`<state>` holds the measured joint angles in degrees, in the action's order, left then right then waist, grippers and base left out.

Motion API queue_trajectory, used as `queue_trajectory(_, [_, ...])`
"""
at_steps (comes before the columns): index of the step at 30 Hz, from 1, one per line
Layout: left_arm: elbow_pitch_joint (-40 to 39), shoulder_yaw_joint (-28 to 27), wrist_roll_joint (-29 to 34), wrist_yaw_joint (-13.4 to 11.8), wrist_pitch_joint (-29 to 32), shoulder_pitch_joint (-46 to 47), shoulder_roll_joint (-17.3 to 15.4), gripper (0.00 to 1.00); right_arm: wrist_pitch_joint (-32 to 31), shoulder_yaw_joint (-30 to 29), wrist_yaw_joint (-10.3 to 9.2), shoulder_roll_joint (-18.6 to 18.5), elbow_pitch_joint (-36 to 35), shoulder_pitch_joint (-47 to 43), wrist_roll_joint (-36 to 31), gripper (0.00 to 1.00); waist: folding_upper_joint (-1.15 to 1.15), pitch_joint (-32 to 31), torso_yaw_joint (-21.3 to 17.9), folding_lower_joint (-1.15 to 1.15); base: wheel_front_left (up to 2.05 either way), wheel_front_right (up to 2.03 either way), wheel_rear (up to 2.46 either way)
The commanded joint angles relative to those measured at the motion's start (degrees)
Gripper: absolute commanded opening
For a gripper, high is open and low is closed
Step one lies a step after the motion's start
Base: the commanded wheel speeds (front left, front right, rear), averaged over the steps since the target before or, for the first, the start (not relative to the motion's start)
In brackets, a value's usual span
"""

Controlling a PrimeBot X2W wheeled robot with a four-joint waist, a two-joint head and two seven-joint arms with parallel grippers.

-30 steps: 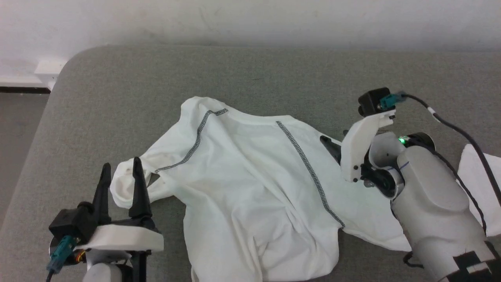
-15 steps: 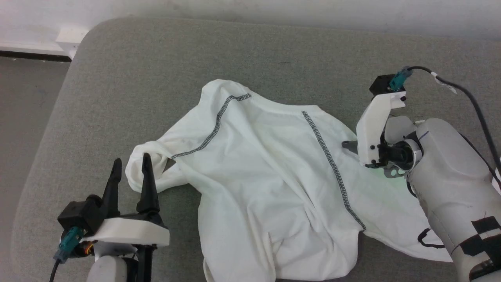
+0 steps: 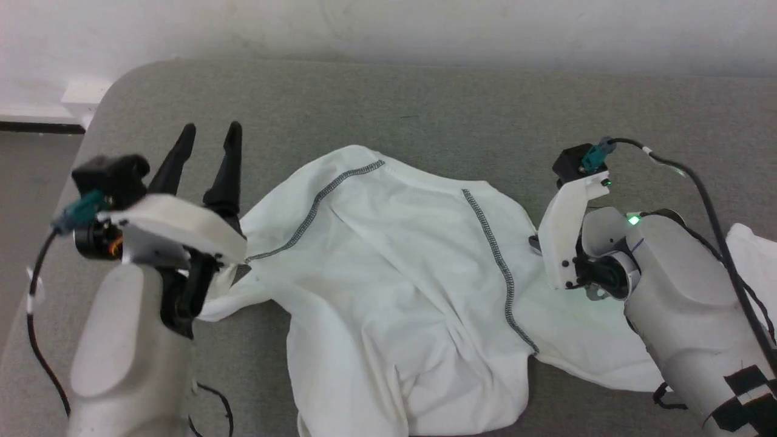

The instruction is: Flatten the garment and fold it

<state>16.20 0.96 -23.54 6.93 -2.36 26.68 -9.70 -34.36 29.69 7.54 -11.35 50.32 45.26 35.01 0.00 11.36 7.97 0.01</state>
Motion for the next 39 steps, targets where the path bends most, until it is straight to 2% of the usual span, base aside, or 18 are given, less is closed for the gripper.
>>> queue_trajectory(1, [1.83, 0.98, -1.35, 0.38, 2.51, 2.4, -1.58, 1.0, -0.34, 0.65, -0.05, -0.36, -0.93, -1.04, 0.48, 0.0, 0.0, -0.38, -2.83, -0.01, 0.0, 0.0, 0.0])
queue_trajectory(3, [5.52, 3.85, -4.22, 0.5, 8.36, 5.95, -3.71, 1.0, -0.35, 1.67, -0.05, -0.62, -2.83, -1.2, 1.0, 0.0, 0.0, 0.04, -4.2, -0.01, 0.0, 0.0, 0.0])
queue_trajectory(8, [12.75, 12.35, -16.32, 0.54, 23.8, 12.12, -8.92, 1.0, -0.82, 4.15, -0.05, -0.5, -6.8, -1.28, 1.81, 0.0, 0.0, 1.83, -7.29, -0.01, 0.0, 0.0, 0.0])
queue_trajectory(10, [15.55, 14.38, -19.64, 0.54, 27.36, 13.81, -11.07, 1.0, -0.88, 5.09, -0.05, -0.26, -8.24, -1.09, 1.98, 0.0, 0.0, 2.63, -8.46, -0.01, 0.0, 0.0, 0.0])
queue_trajectory(14, [21.1, 18.55, -22.22, 0.55, 32.29, 15.46, -14.49, 1.0, -0.74, 6.55, -0.05, -0.09, -10.39, -0.92, 2.43, 0.0, 0.0, 3.85, -10.44, -0.01, 0.0, 0.0, 0.0])
queue_trajectory(17, [23.81, 21.45, -22.61, 0.55, 33.34, 16.5, -16.27, 1.0, -0.38, 7.16, -0.05, -0.65, -10.94, -0.62, 1.7, 0.0, 0.0, 5.0, -11.44, -0.01, 0.0, 0.0, 0.0])
queue_trajectory(22, [26.0, 25.3, -23.43, 0.55, 34.12, 17.61, -17.03, 1.0, -0.5, 7.49, -0.05, -0.62, -11.72, -0.55, 1.97, 0.0, 0.0, 6.74, -12.2, -0.01, 0.0, 0.0, 0.0])
queue_trajectory(27, [27.6, 32.79, -20.96, 0.55, 33.72, 19.48, -18.38, 1.0, -0.66, 7.72, -0.05, -0.71, -12.83, 0.09, 2.44, 0.0, 0.0, 8.72, -12.76, -0.01, 0.0, 0.0, 0.0])
queue_trajectory(31, [30.52, 37.86, -19.96, 0.56, 34.06, 20.56, -18.01, 1.0, -0.55, 8.14, -0.05, -0.72, -13.58, 0.43, 2.8, 0.0, 0.0, 9.37, -13.07, -0.01, 0.0, 0.0, 0.0])
queue_trajectory(32, [31.66, 38.87, -20.76, 0.56, 35.94, 20.42, -17.64, 0.87, -0.45, 8.29, -0.05, -0.76, -13.65, 0.44, 2.82, 0.0, 0.0, 9.31, -13.15, -0.01, 0.0, 0.0, 0.0])
queue_trajectory(33, [32.71, 39.4, -21.98, 0.56, 37.69, 20.47, -17.38, 0.49, -0.4, 8.4, -0.05, -0.77, -13.69, 0.45, 2.89, 0.0, 0.0, 9.3, -13.22, -0.01, 0.0, 0.0, 0.0])
queue_trajectory(34, [33.31, 39.85, -23.11, 0.56, 38.85, 20.64, -17.12, 0.0, -0.28, 8.47, -0.05, -0.79, -13.76, 0.48, 2.97, 0.0, 0.0, 9.28, -13.26, -0.01, 0.0, 0.0, 0.0])
queue_trajectory(39, [34.06, 41.9, -26.92, 0.56, 41.24, 21.67, -15.95, 0.0, 1.73, 8.6, -0.05, -1.43, -14.09, 0.42, 3.47, 0.0, 0.0, 7.45, -12.74, -0.01, 0.0, 0.0, 0.0])
